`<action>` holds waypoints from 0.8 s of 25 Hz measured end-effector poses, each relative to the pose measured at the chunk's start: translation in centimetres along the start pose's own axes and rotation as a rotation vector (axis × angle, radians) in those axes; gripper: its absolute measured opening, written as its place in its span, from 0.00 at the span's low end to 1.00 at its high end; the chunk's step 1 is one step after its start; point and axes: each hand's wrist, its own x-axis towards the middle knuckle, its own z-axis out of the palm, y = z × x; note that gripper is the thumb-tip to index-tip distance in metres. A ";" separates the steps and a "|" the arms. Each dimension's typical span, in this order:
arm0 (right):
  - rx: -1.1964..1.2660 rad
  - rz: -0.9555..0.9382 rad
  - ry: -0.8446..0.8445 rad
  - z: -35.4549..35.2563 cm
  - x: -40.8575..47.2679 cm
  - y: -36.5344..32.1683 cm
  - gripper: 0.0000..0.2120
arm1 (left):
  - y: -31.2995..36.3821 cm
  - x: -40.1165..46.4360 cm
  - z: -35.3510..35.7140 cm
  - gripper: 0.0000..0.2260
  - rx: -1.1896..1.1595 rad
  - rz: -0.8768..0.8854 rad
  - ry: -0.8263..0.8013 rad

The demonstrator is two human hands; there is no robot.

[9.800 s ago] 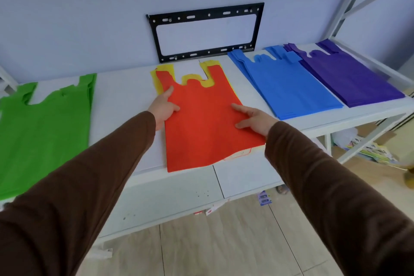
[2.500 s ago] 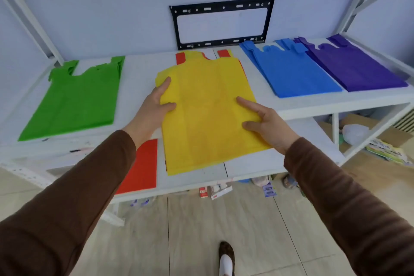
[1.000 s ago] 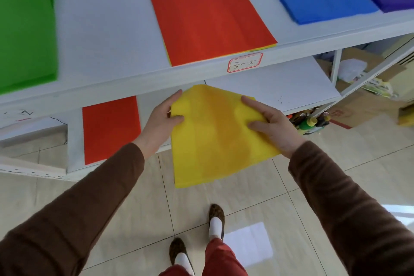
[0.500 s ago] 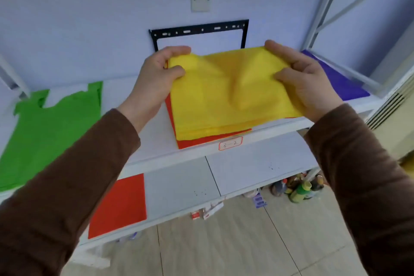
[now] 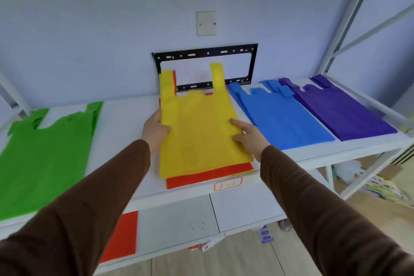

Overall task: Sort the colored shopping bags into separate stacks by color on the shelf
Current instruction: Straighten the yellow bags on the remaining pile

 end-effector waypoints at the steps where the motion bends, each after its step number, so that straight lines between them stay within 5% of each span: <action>1: -0.066 0.053 -0.017 0.4 0.3 1.1 0.27 | -1.9 -0.2 0.7 0.25 0.031 -0.051 0.001; 7: -0.214 0.106 -0.064 0.8 0.6 2.7 0.27 | -3.4 -0.2 1.3 0.28 0.266 -0.145 0.178; 11: -0.223 0.087 -0.012 1.1 0.7 3.1 0.27 | -3.9 0.1 0.7 0.17 0.376 -0.173 0.210; 16: -0.294 0.062 0.011 1.2 0.4 3.3 0.27 | -3.9 -0.5 1.1 0.10 0.443 -0.041 0.229; 20: -0.394 0.050 0.010 1.4 0.3 3.4 0.28 | -3.2 -1.2 1.6 0.15 0.428 0.040 0.243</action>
